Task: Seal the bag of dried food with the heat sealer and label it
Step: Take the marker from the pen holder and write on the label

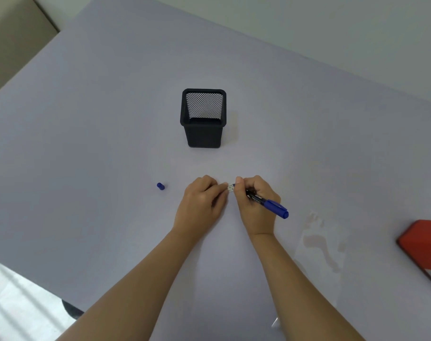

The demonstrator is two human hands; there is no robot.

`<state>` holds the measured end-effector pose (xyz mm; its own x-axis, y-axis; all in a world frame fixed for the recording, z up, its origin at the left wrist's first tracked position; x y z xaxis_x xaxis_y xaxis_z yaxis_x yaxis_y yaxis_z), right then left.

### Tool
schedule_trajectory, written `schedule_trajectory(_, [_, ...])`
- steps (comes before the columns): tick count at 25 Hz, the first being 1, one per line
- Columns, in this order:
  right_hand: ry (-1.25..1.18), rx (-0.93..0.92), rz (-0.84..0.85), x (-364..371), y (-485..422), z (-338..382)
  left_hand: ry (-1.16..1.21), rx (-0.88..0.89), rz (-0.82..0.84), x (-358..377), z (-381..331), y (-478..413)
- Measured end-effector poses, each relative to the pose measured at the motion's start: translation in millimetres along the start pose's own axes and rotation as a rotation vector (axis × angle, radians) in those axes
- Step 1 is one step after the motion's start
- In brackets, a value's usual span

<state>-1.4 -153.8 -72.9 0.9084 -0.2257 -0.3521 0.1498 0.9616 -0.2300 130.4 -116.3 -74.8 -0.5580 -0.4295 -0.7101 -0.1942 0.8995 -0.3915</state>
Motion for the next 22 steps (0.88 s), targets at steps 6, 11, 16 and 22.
schedule_trajectory(6, [0.003,0.008,-0.009,0.5,0.2,0.2,-0.005,0.006,-0.005,0.5,-0.2,-1.0])
schedule_trajectory(11, [-0.003,-0.020,0.003,0.8,0.2,2.5,-0.003,0.000,0.014,1.5,0.7,-1.6])
schedule_trajectory(16, [0.037,-0.079,0.024,2.2,1.3,3.4,0.026,-0.077,0.062,0.3,2.4,-4.7])
schedule_trajectory(22, [0.042,-0.151,0.051,4.7,3.7,4.7,0.037,-0.101,0.078,0.1,2.1,-3.7])
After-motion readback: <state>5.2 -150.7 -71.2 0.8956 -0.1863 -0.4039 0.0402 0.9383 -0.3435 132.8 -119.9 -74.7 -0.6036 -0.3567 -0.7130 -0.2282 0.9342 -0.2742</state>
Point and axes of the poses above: each hand's wrist, its own y-axis away from the middle knuckle, its own x-axis out of the palm, z = x × y, the point moved 5 cm from there along -y, towards the middle knuckle, and after that the axes turned 8 degrees about -z, right-handed, at the moved point
